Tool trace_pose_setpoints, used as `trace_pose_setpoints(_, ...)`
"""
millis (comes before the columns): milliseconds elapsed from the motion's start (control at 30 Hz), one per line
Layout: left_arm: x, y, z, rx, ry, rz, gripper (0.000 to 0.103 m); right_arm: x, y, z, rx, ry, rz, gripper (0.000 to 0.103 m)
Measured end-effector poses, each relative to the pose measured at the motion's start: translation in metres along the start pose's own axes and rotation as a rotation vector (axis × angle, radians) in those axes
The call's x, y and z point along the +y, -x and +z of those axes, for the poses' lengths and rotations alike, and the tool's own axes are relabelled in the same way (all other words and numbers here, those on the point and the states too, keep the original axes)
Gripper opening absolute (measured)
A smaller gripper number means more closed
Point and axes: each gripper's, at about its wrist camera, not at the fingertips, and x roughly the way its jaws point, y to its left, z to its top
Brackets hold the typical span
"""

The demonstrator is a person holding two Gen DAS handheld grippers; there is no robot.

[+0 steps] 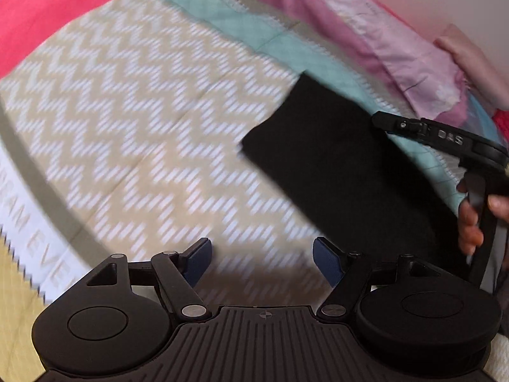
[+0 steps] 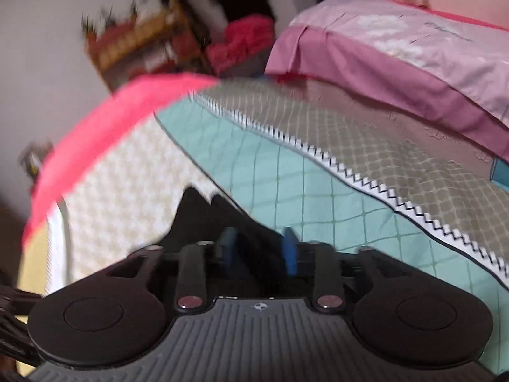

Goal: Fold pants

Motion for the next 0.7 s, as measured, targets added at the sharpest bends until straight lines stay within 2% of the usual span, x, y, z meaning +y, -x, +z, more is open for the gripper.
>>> trace_pose_setpoints(33,-0.01,-0.001,0.007,-0.012,-0.032,-0.006,0.103,0.0,0.014,0.001,-0.03,-0.004,-0.001,0.068)
trace_pose_setpoints(133,-0.039,-0.01,0.029,-0.043,-0.135,-0.019,0.103,-0.009,0.065,-0.003,-0.08,0.004,-0.068,0.069)
trace_pose_setpoints(200,-0.057,-0.022,0.042,-0.049,-0.175,-0.03,0.103,-0.025,0.108,-0.017,-0.118,0.003,-0.17,0.07)
trace_pose_setpoints(300,-0.084,-0.051,0.057,-0.027,-0.215,-0.067,0.103,-0.055,0.163,-0.047,-0.129,-0.033,-0.313,0.07)
trace_pose_setpoints(367,-0.096,-0.077,0.061,0.008,-0.234,-0.057,0.103,-0.069,0.168,-0.07,-0.071,-0.042,-0.345,0.07)
trace_pose_setpoints(433,-0.101,-0.1,0.061,0.035,-0.242,-0.015,0.103,-0.071,0.172,-0.094,-0.012,-0.005,-0.352,0.071)
trace_pose_setpoints(500,-0.108,-0.104,0.055,0.026,-0.277,-0.036,0.103,-0.068,0.166,-0.109,0.02,0.027,-0.358,0.073)
trace_pose_setpoints(567,-0.117,-0.107,0.047,0.021,-0.333,0.014,0.103,-0.07,0.158,-0.116,0.031,0.016,-0.366,0.072)
trace_pose_setpoints(600,-0.122,-0.109,0.044,0.018,-0.363,0.036,0.103,-0.074,0.154,-0.118,0.043,0.004,-0.365,0.066)
trace_pose_setpoints(667,-0.128,-0.112,0.04,0.02,-0.397,0.073,0.103,-0.08,0.139,-0.119,0.073,0.016,-0.433,0.05)
trace_pose_setpoints(700,-0.129,-0.112,0.041,0.024,-0.403,0.085,0.103,-0.083,0.134,-0.117,0.08,0.021,-0.452,0.047)
